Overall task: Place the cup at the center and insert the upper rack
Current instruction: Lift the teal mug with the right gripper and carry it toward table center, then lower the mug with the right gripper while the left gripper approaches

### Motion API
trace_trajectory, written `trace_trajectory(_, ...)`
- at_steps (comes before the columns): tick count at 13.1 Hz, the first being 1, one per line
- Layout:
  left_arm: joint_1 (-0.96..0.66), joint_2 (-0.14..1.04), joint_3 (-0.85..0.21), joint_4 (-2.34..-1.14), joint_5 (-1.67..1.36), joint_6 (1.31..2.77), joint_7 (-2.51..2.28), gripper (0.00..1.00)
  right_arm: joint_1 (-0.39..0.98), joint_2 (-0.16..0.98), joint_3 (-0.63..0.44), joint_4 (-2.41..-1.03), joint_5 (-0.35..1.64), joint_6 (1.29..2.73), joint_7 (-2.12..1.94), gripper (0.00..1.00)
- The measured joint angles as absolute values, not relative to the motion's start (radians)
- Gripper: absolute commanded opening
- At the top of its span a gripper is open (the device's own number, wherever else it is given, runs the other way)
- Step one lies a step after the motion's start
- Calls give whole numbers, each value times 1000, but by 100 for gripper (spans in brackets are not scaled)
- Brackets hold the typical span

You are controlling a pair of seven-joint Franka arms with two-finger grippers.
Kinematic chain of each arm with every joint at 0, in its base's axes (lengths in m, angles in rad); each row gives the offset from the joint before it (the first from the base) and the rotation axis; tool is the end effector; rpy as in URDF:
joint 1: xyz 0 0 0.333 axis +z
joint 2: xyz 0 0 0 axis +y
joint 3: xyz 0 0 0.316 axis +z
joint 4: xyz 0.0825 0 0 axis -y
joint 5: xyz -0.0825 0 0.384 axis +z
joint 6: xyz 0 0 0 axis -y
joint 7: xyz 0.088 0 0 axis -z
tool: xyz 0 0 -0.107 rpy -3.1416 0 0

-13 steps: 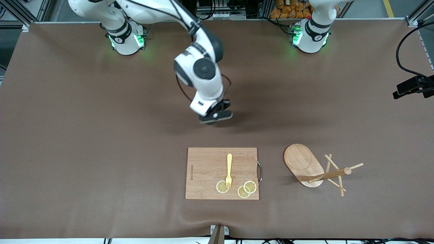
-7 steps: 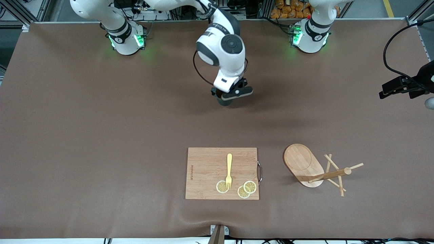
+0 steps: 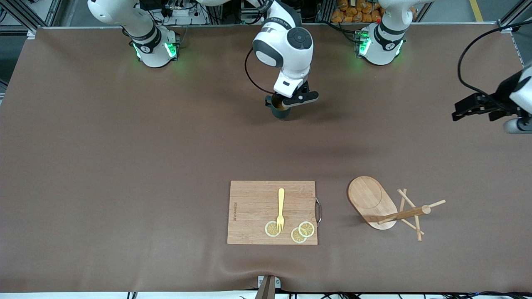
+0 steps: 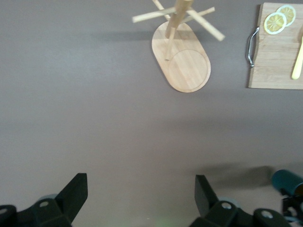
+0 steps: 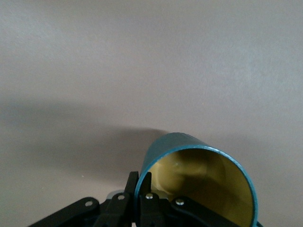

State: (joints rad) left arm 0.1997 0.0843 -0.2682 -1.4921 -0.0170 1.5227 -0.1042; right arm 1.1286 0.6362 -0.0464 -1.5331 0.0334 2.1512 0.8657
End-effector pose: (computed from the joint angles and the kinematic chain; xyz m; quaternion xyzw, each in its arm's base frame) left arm 0.5735 -0.0345 0.6114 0.9993 0.0178 -0.0269 0.0174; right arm 0.3248 0.6245 0.2818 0.9946 0.1032 -0.0049 0.0071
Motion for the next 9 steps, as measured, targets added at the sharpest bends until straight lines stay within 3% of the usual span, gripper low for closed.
trace_trajectory(5, 108, 123, -274, -1493, -17, 1569, -211, 100, 1163, 659, -48, -1530, 22, 2172, 1029, 0)
trace_trajectory(9, 75, 147, -274, -1493, -17, 1597, -217, 100, 1185, 697, -48, -1530, 20, 2269, 1119, 0)
